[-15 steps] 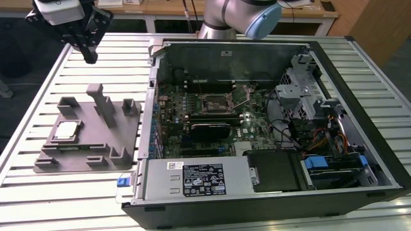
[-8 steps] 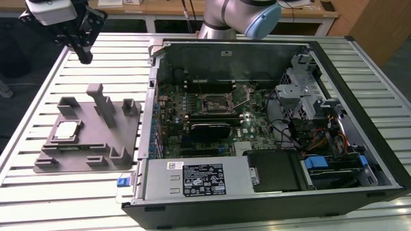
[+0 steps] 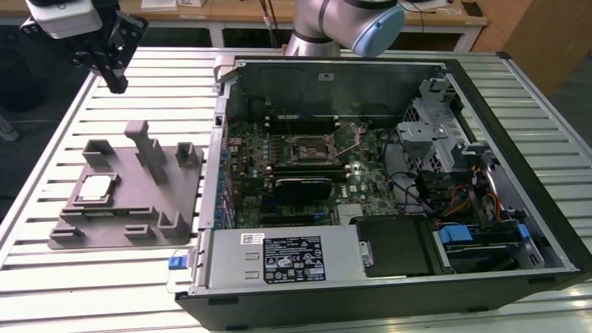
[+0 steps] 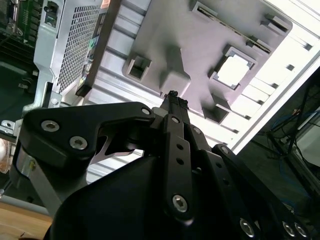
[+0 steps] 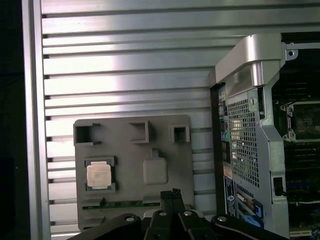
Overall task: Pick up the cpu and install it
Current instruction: 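Reach for the cpu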
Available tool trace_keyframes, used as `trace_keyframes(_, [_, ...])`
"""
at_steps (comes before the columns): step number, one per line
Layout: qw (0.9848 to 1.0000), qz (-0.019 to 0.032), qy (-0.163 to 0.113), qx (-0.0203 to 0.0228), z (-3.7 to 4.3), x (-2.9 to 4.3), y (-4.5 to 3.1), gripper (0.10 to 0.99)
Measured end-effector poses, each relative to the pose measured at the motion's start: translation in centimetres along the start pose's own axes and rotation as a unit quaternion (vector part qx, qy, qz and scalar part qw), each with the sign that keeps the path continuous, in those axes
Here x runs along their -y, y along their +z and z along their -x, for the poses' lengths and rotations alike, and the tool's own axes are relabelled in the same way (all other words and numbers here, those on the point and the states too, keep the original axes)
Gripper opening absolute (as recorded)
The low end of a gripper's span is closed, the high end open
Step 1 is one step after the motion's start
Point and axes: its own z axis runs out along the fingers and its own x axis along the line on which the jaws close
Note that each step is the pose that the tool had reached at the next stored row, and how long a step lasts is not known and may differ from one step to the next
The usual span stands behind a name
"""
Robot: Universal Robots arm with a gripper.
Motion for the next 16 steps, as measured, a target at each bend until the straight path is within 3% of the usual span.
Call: trace_keyframes(16, [1.0, 0.0, 0.0, 0.0, -1.92, 0.22, 1.71, 0.106])
